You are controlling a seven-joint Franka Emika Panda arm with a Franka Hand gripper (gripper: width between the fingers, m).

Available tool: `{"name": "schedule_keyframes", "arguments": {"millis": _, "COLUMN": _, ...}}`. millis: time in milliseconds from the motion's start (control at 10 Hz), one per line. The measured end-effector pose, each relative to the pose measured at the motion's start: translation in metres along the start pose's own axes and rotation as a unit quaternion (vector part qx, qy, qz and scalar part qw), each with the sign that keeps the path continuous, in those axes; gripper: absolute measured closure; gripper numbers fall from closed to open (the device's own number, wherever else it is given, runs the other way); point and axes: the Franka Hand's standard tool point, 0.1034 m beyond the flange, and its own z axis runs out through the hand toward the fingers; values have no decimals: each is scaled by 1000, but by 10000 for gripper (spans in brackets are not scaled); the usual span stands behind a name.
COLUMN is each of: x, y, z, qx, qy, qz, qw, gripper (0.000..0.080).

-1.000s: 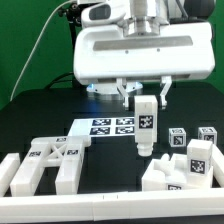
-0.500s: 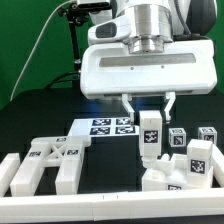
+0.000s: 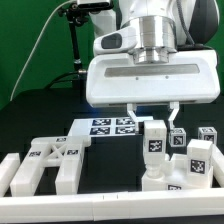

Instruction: Assemble chair

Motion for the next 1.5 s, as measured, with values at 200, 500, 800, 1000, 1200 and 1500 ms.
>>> {"name": "schedule_keyframes", "arguments": {"millis": 200, "x": -5, "y": -2, "z": 7, "qx": 0, "qy": -6, "qz": -3, "qw": 1000, "gripper": 514}}
{"name": "schedule_keyframes", "arguments": {"millis": 500, "x": -10, "y": -2, "z": 13, "qx": -3, "qy": -1, "qz": -5, "qw": 1000, "gripper": 514}}
{"name": "schedule_keyframes", "arguments": {"millis": 800, "x": -9, "y": -1, "z": 13, "qx": -4, "qy": 1, "qz": -5, "qw": 1000, "gripper": 438}}
{"name": "schedule_keyframes", "arguments": {"millis": 1000, "x": -10, "y": -1, "z": 14, "qx": -4, "qy": 1, "qz": -5, "qw": 1000, "gripper": 303}}
{"name": "schedule_keyframes", "arguments": {"millis": 1200, "x": -10, "y": -1, "z": 14, "qx": -4, "qy": 1, "qz": -5, "qw": 1000, "gripper": 160}}
{"name": "schedule_keyframes", "arguments": {"millis": 1500, "x": -10, "y": -1, "z": 14, "qx": -4, "qy": 1, "qz": -5, "qw": 1000, "gripper": 151}}
